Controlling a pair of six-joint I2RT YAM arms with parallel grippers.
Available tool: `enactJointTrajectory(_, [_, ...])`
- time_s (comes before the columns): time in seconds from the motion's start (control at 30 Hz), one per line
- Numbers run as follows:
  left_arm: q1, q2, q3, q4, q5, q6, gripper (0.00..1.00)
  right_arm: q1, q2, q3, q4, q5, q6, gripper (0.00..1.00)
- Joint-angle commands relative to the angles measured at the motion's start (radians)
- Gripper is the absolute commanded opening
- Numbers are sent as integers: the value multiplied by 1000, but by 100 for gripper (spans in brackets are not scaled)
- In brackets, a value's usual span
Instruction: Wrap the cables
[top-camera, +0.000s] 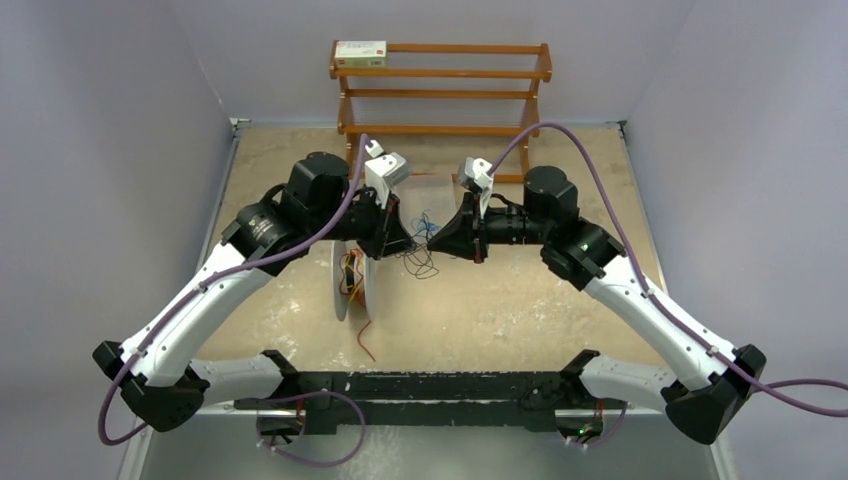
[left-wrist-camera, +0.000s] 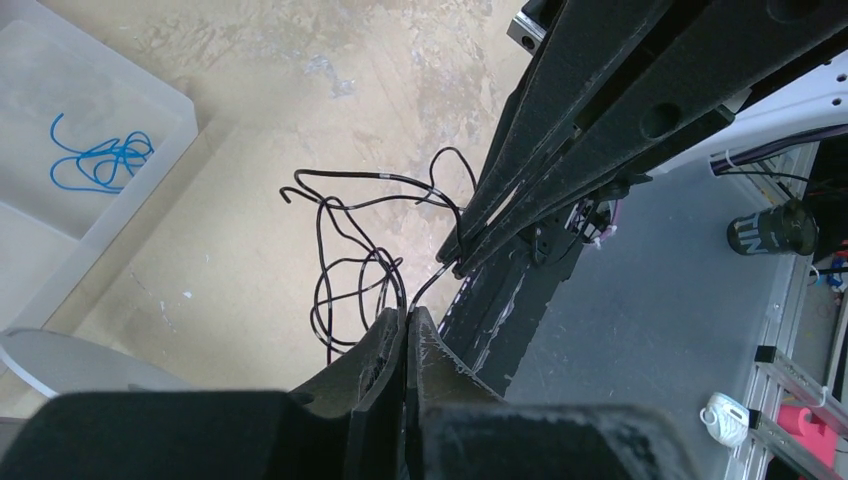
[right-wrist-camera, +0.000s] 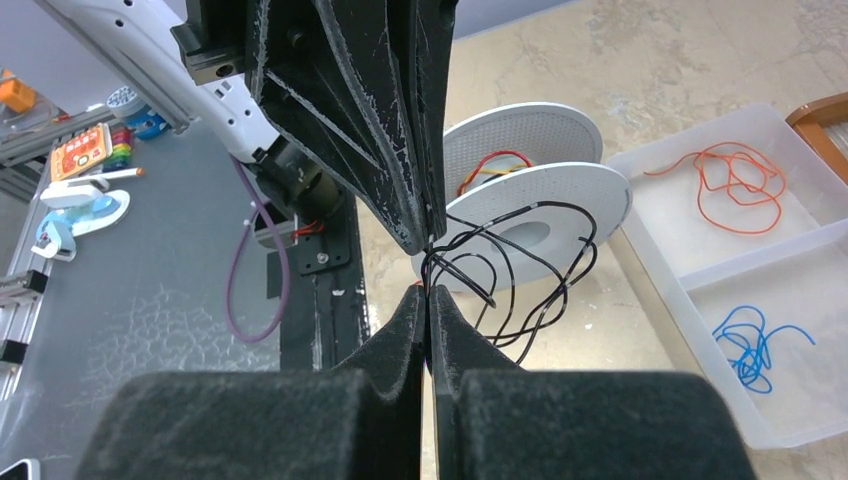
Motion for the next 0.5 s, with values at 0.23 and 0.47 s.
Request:
enactJointTrajectory(0.23, [-5,-30,43,34,-24,5,0,6,-86,5,-19,216,45,54])
enactJointTrajectory(0.47, [-6,-15,47,15,6,4,0,6,-160,8,-67,362,84,72])
